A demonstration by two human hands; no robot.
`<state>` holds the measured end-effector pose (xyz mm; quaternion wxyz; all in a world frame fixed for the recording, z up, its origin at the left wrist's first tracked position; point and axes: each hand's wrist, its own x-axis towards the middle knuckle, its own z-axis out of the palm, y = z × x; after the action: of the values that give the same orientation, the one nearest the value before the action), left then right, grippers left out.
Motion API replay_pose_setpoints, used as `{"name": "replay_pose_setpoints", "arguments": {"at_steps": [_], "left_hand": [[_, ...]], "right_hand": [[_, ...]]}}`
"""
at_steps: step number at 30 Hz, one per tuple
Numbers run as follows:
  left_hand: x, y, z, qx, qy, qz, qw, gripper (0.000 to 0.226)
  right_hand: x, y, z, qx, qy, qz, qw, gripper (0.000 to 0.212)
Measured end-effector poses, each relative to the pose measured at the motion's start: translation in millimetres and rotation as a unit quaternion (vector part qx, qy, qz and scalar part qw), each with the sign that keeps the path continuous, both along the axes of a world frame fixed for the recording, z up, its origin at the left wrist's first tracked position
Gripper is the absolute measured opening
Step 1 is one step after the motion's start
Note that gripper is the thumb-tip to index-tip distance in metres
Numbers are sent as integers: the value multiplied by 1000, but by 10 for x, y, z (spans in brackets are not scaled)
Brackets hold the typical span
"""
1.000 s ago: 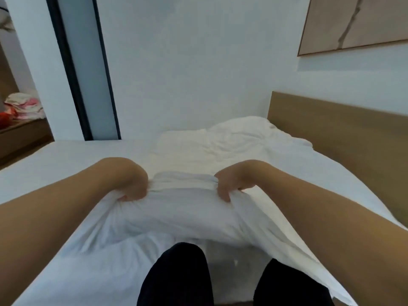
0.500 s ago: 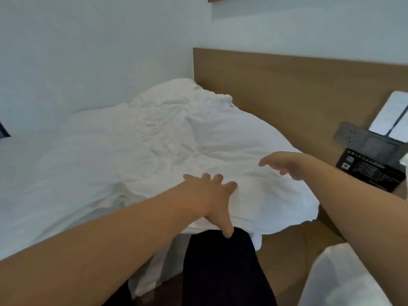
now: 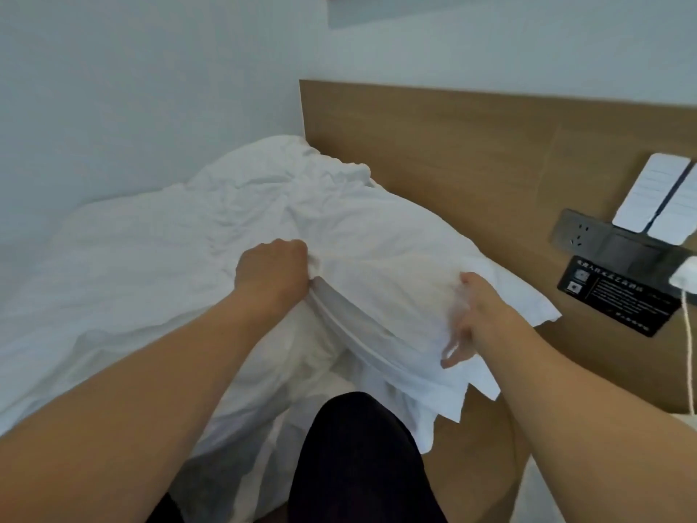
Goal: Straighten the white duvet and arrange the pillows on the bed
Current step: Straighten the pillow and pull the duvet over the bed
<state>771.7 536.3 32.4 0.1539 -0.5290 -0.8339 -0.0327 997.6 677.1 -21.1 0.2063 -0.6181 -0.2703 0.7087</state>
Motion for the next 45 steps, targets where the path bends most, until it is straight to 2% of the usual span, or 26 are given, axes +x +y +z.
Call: {"name": "replay_pose_setpoints", "arguments": {"at_steps": [3, 6, 8, 11, 12, 14, 15, 17, 18, 20, 21, 23, 25, 26, 27, 29, 31, 34, 36, 39, 42, 43, 44, 45], "left_hand": [[-359, -131, 22, 43, 15, 44, 998, 18], [-732, -286, 51, 69, 0, 99, 993, 18], [-950, -367, 107, 72, -9, 129, 989, 16], [-1083, -400, 136, 64, -7, 142, 988, 15], [-1079, -388, 120, 55, -9, 143, 988, 15], [-1061, -339, 64, 38, -15, 147, 988, 15], [-1041, -316, 43, 30, -16, 149, 988, 16], [-1030, -290, -3, -5, -13, 152, 988, 21], [-1044, -289, -40, -29, -2, 157, 987, 27], [-1107, -318, -153, -81, 88, 167, 979, 44], [-1125, -335, -227, -92, 159, 148, 972, 51], [-1069, -362, -429, -49, 261, -11, 964, 61], [-848, -391, -699, -19, 281, -201, 938, 72], [-709, -407, -836, -38, 290, -247, 924, 77], [-588, -417, -954, -69, 286, -262, 919, 84], [-461, -401, -1142, -108, 259, -212, 936, 99], [-472, -337, -1182, -78, 214, -149, 962, 102], [-569, -205, -1125, -72, 207, -86, 972, 94], [-666, -149, -1091, -70, 197, -43, 977, 101], [-847, -46, -905, -26, 141, 18, 990, 120], [-999, 136, -623, -7, 73, 57, 996, 125], [-1005, 211, -495, 24, 28, 60, 997, 121], [-987, 283, -353, 69, -16, 50, 996, 107], [-962, 355, -209, 123, -57, 33, 990, 81]], "right_hand": [[-337, -24, 76, 52, 60, -9, 997, 70], [-589, -7, 28, 100, 29, -7, 995, 88], [-644, 46, -25, 136, 3, -40, 990, 100], [-526, 139, -161, 193, -110, -79, 972, 117], [-460, 169, -219, 196, -116, -86, 970, 118], [-335, 164, -351, 156, -63, -43, 985, 113], [-286, 133, -425, 130, -39, 16, 991, 105], [-242, 11, -538, 106, -39, 120, 986, 80], [-241, -41, -610, 104, -54, 150, 982, 75], [-279, -123, -746, 92, -72, 181, 977, 78], [-301, -141, -800, 82, -69, 190, 976, 83], [-352, -152, -880, 67, -56, 199, 976, 95], [-401, -139, -951, 65, -37, 199, 977, 102], [-432, -150, -964, 66, -30, 199, 977, 104], [-459, -158, -986, 65, -23, 193, 979, 105], [-523, -198, -1026, 61, -4, 183, 981, 105], [-574, -251, -1056, 55, 17, 168, 984, 99], [-674, -257, -1016, 59, 33, 130, 989, 67], [-777, -196, -807, 61, 75, 105, 990, 41], [-884, 86, 38, 161, 129, 68, 976, 20], [-911, 258, 1104, 261, 178, 69, 946, 27], [-904, 293, 1397, 279, 191, 66, 939, 26], [-889, 296, 1627, 288, 207, 54, 933, 24], [-868, 314, 1781, 296, 225, 30, 928, 23]]}}
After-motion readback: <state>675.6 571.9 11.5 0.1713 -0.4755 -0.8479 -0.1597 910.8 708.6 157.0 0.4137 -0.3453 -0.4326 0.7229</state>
